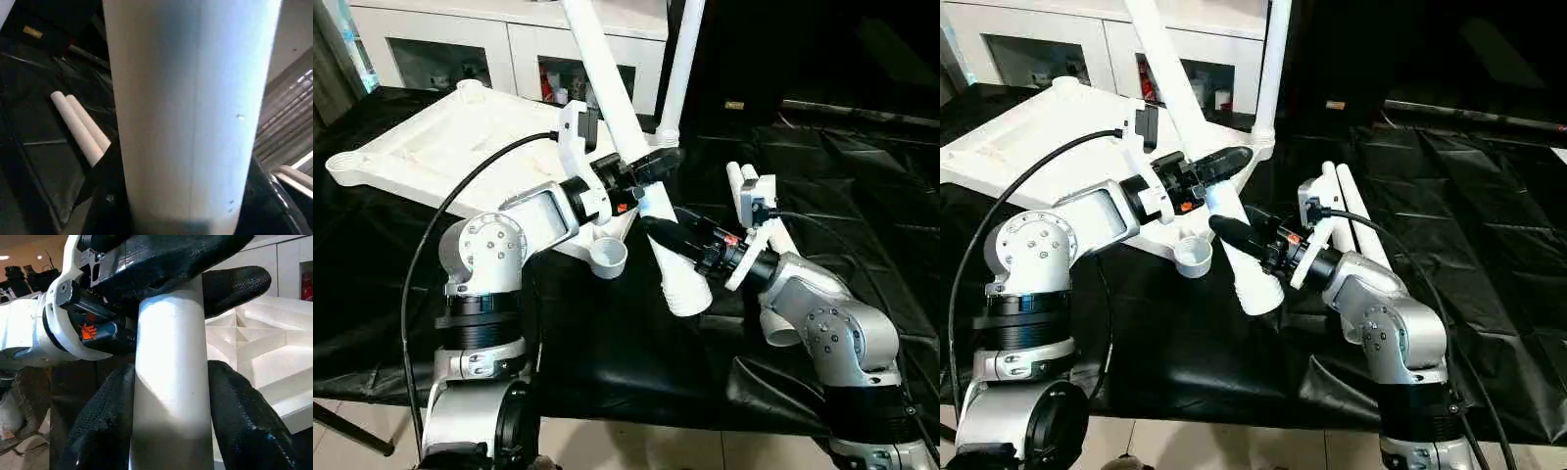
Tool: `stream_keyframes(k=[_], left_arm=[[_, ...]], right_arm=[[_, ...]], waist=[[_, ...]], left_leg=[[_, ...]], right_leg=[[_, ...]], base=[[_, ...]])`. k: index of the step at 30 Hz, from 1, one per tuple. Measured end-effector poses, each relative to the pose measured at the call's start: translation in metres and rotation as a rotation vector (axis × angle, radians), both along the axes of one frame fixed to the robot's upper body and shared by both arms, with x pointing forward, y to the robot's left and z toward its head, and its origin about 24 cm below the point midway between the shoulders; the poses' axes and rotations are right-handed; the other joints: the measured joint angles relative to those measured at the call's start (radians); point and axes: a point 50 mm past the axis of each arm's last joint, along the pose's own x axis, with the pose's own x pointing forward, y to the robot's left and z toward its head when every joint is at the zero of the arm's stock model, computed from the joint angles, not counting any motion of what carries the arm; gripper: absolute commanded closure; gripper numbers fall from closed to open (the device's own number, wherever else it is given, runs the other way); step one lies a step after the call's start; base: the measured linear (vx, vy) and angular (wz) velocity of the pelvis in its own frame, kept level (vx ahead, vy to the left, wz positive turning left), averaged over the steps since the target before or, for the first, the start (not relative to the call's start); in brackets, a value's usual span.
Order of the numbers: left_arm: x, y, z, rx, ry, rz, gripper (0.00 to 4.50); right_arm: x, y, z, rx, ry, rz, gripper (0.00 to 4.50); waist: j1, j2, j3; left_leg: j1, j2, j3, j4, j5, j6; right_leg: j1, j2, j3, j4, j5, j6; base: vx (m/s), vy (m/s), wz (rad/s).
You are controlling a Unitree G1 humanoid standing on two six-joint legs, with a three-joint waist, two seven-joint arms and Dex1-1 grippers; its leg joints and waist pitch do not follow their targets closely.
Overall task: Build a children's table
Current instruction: Pick table leg
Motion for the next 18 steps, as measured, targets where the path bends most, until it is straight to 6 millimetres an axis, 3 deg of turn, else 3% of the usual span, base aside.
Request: stream_keyframes(k=[8,9,10,18], left_arm=[[0.0013,0.0027,-0.0007,0.015,-0.005,0.004,2.62],[0.0016,0.0031,-0.0007,0.024,-0.010,0.006,2.62],[0.0018,0.0034,-0.0006,0.032,-0.015,0.006,2.62],[0.0021,0.0049,0.0023,0.118,-0.078,-0.034,2.64]], right_arm=[[0.0024,0.0032,-0.0011,-0.018,-0.012,-0.006,2.66],[0.0032,0.0037,-0.0016,-0.018,-0.008,-0.003,2.10],[0.0038,0.0043,-0.0016,-0.020,-0.005,0.000,1.96],[0.0069,-0.0050,-0.0004,-0.104,0.069,0.067,1.47]], waist=[[-0.001,0.000,0.000],[-0.001,0.000,0.000],[-0.002,0.000,0.000],[-0.001,0.000,0.000]], left_leg=[[0.000,0.000,0.000,0.000,0.000,0.000],[0.000,0.000,0.000,0.000,0.000,0.000],[0.000,0.000,0.000,0.000,0.000,0.000],[-0.001,0.000,0.000,-0.001,0.000,0.001]], right_leg=[[0.000,0.000,0.000,-0.001,0.000,-0.001],[0.000,0.000,0.000,-0.001,0.000,-0.001],[0.000,0.000,0.000,-0.001,0.000,-0.001],[0.000,0.000,-0.001,-0.001,0.001,-0.002]], base=[[0.000,0.000,0.00],[0.000,0.000,0.00],[0.000,0.000,0.00],[0.000,0.000,0.00]])
